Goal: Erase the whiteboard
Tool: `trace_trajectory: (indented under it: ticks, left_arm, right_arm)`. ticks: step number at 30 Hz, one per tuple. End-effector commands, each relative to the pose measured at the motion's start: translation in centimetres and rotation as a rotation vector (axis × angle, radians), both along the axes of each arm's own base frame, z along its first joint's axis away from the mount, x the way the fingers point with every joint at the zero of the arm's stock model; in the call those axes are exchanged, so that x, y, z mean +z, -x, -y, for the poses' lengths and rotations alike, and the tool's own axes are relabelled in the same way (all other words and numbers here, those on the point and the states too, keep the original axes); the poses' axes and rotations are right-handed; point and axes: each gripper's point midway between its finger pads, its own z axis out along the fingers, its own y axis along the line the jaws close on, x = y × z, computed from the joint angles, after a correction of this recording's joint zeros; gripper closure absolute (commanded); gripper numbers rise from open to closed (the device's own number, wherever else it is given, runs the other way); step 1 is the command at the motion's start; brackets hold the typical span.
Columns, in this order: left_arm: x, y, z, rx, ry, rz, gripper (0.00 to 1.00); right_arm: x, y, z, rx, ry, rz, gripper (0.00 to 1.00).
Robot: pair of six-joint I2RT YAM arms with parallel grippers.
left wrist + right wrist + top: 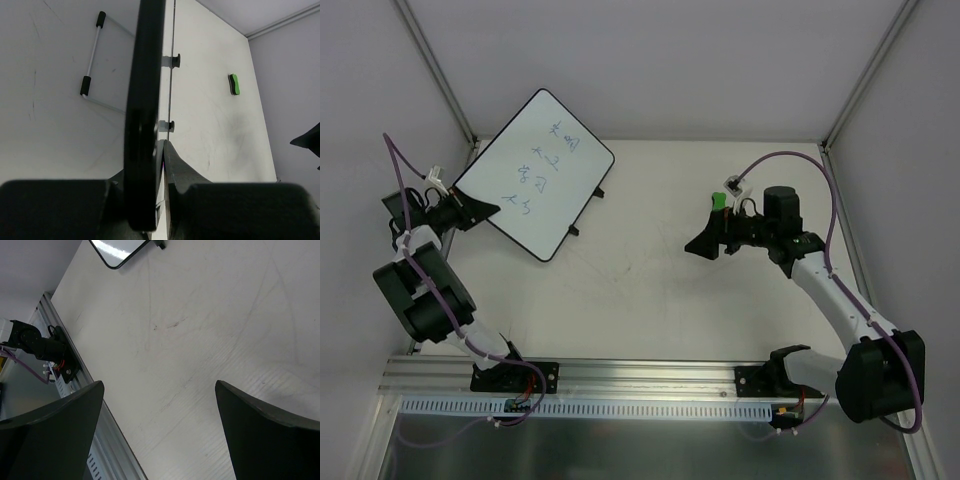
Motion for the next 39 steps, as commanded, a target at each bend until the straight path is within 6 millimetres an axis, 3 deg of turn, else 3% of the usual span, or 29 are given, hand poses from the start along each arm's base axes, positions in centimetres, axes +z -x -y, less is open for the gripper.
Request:
trace_trajectory:
  ticks: [1,9,23,39]
  left_arm:
    - [1.1,-0.6,-0.7,0.048,-0.108,0.097,1.00]
    - [2.9,0.2,0.2,0.073,-0.105,0.185,1.00]
    - [10.4,1.0,0.6,0.193,-0.144,0.434,1.00]
    - [16.0,1.9,-0.1,0.391,0.069,0.544,1.00]
  right_arm:
    - [2.5,-0.5,-1.0,0.053,-0.034,0.085,0.01]
    - [2.5,0.1,-1.3,0.071,-0.035,0.090,0.01]
    - [2.8,0.7,-1.2,0.076,-0.031,0.104,0.01]
    - [3.6,0.6,-1.3,0.078,-0.030,0.115,0.01]
